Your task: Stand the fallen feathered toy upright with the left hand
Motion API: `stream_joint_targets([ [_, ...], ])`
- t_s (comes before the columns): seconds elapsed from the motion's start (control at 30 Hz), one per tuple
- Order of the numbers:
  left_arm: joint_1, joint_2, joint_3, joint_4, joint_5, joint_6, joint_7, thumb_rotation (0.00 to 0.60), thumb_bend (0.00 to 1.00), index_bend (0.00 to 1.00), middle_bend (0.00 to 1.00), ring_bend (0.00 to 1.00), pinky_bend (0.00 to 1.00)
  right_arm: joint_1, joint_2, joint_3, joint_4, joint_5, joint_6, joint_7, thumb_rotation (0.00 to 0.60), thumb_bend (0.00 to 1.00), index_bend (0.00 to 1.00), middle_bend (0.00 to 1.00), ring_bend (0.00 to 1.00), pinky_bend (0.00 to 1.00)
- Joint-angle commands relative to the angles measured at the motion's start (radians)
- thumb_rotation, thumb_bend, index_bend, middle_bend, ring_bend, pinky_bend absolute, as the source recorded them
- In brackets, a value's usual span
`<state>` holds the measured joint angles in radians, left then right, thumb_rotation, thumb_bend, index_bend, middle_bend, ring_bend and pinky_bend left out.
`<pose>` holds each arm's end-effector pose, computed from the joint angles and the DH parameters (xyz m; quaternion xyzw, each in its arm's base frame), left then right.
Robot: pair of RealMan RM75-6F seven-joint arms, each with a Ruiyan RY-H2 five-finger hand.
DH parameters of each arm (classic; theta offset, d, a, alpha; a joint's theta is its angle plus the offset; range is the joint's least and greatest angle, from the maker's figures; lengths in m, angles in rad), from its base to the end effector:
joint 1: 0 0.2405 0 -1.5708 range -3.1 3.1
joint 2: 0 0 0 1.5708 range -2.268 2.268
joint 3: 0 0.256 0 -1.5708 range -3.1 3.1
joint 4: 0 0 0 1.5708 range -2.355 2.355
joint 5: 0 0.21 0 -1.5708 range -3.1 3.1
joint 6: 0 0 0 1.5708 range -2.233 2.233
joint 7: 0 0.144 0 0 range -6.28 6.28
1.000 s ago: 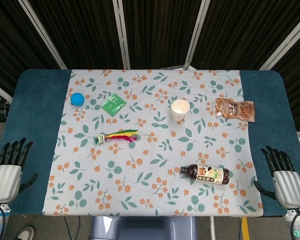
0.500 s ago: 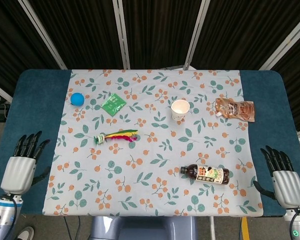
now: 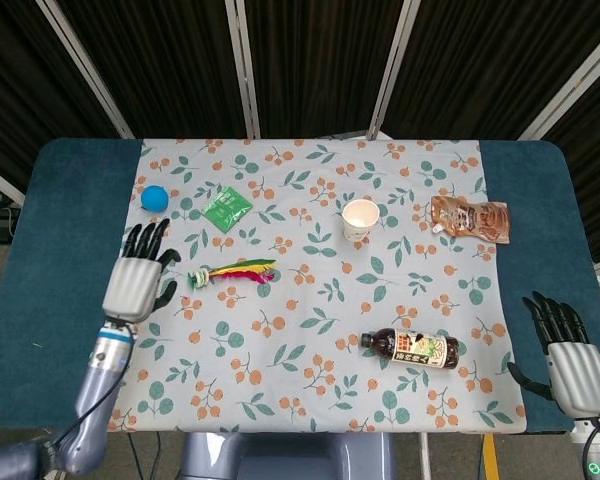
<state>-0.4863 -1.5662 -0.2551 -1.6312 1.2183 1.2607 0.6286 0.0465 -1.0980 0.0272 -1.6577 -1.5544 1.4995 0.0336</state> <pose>-0.1670 0.3023 0.0263 -0.6620 -0.3243 -0.3955 0.5478 -0.3039 -0.1638 0.1575 0.5935 -0.4069 0.4022 0.5660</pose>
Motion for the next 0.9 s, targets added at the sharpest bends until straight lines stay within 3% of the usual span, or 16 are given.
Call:
stream_joint_targets([
  [0.03,-0.098,-0.14,-0.062,0.144,-0.104,-0.063,0.07,0.6,0.33,0.41,0.0,0.0,0.0,0.0,0.001,0.0,0.0,0.002,-0.001,0.003,0.6,0.16,0.03,0.0,0.0,0.0],
  [0.23,-0.184,-0.282,-0.097,0.313,-0.174,-0.088,0.11,0.6,0.32,0.43,0.0,0.0,0.0,-0.002,0.006,0.002,-0.005,0.012,-0.005,0.017,0.6,0.16,0.03,0.0,0.0,0.0],
  [0.53,-0.277,-0.426,-0.121,0.511,-0.206,-0.119,0.101,0.6,0.32,0.46,0.0,0.0,0.0,-0.002,0.01,0.003,-0.01,0.02,-0.011,0.028,0.6,0.16,0.03,0.0,0.0,0.0],
  [0.9,-0.351,-0.535,-0.131,0.649,-0.191,-0.134,0.052,0.6,0.32,0.48,0.0,0.0,0.0,-0.001,0.011,0.004,-0.011,0.023,-0.014,0.034,0.6,0.16,0.03,0.0,0.0,0.0],
])
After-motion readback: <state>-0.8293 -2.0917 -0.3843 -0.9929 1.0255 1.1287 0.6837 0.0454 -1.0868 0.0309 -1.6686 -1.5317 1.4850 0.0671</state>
